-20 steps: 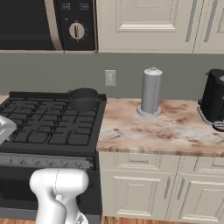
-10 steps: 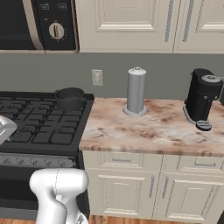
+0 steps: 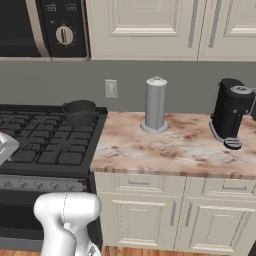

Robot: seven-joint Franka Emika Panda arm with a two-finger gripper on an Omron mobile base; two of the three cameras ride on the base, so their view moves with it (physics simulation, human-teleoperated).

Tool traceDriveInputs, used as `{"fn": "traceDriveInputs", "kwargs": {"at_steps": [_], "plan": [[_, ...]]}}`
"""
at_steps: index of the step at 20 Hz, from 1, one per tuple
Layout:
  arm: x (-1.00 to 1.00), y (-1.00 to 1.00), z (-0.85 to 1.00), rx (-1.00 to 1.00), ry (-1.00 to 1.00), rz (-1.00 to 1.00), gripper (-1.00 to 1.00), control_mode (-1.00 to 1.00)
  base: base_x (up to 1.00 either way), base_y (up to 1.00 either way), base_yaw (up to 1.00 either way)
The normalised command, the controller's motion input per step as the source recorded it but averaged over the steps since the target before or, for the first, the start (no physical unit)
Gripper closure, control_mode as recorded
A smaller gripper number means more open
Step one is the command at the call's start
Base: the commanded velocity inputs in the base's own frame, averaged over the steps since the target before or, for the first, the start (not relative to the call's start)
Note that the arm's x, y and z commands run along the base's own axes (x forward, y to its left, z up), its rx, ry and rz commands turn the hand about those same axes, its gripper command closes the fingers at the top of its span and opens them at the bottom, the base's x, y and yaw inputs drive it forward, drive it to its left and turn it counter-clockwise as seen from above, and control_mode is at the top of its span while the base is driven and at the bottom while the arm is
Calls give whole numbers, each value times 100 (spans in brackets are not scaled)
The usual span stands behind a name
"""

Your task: Move the pot and pan from the stove into the sink.

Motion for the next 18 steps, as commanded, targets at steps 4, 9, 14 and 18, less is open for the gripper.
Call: {"fn": "traceDriveInputs", "kwargs": {"at_steps": [4,9,14,18], "plan": [[0,0,0,0,0,0,-100,100,62,-8,-2],[0,0,0,0,0,0,-100,100,40,-4,0],[0,0,0,0,0,0,-100,100,0,0,0],[20,-3,0,0,0,0,-100,-100,0,0,0]]}}
